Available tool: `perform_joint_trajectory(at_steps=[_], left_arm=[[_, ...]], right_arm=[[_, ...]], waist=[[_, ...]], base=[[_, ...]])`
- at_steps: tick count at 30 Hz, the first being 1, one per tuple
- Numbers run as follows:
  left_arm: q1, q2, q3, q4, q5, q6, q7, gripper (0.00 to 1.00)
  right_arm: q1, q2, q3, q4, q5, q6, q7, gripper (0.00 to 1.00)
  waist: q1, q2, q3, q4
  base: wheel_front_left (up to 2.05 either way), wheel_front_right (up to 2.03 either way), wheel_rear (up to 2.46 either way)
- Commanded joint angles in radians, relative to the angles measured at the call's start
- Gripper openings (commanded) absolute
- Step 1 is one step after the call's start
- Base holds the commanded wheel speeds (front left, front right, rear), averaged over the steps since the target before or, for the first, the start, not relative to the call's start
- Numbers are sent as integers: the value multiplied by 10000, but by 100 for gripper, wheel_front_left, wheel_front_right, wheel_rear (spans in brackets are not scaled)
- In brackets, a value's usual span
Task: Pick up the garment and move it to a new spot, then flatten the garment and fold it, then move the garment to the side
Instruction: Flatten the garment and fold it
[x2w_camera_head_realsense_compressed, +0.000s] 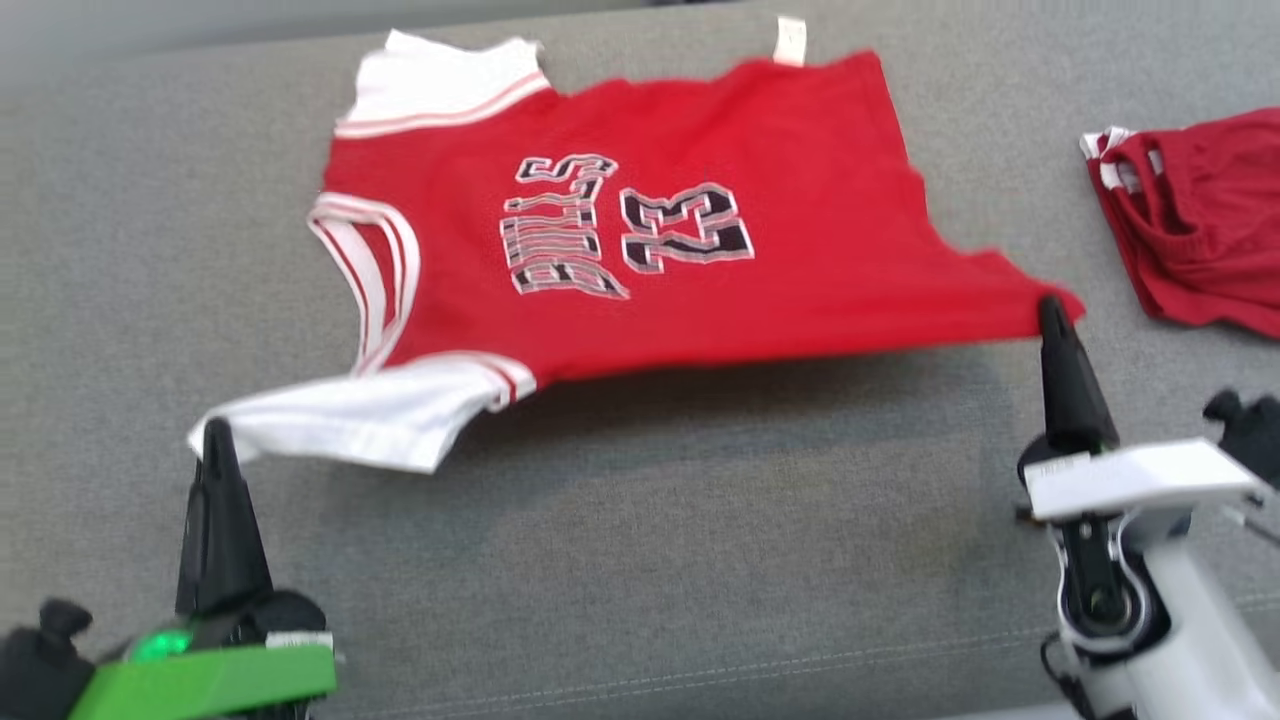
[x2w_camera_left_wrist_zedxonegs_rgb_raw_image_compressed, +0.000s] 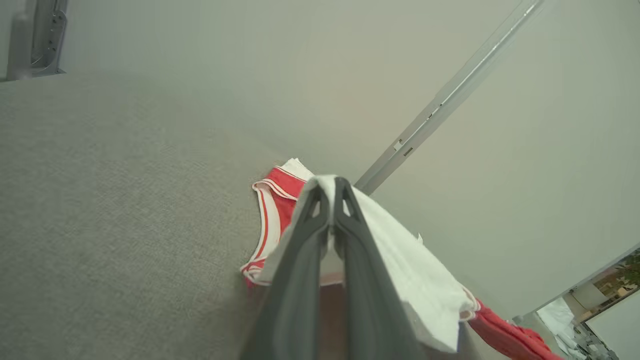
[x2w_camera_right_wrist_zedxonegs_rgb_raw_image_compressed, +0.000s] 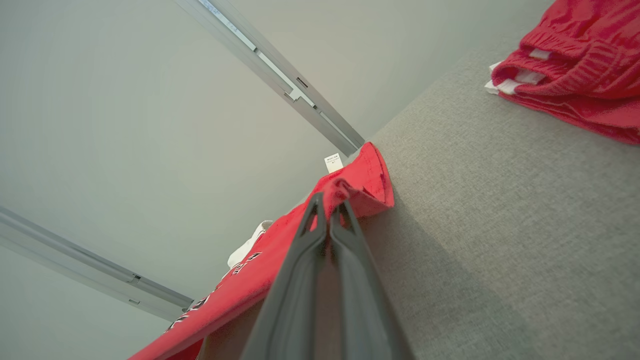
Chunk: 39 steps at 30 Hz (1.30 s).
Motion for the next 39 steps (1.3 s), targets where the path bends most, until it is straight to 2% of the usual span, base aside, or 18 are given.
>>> perform_joint_trajectory(at_steps=[1,6,16,20,29,39], left_arm=[[475,-248,186,-18,174,-56,-43,0],[1652,-475,152,134,866,-382,-42,0],[3141,-619,270,-175,1136,-666,-43,0],[3417,-572,-174,-188,1357,-741,155,0],[2975,-579,-560,357,1494,-807,279,0],[2492,-574,-722,951,1558,-952,241,0]], right_arm=[[633,120,-183,-283,-98,0,-76,0],[2265,514,-548,-1078,-516,1,15,0],[3991,1066,-1319,-2381,-1351,0,788,0],[4327,1288,-1677,-2670,-1802,1,1297,0],[3978,1405,-1814,-2081,-2140,1,1657,0],[3474,1409,-1384,-1021,-2315,1,1492,0]], waist=[[1,-1,-568,167],[1,-1,-887,180],[1,-1,-1082,49],[1,-1,-1096,52],[1,-1,-1101,38],[1,-1,-1032,72]], base=[[0,0,0],[0,0,0],[0,0,0],[0,0,0],[0,0,0],[0,0,0]])
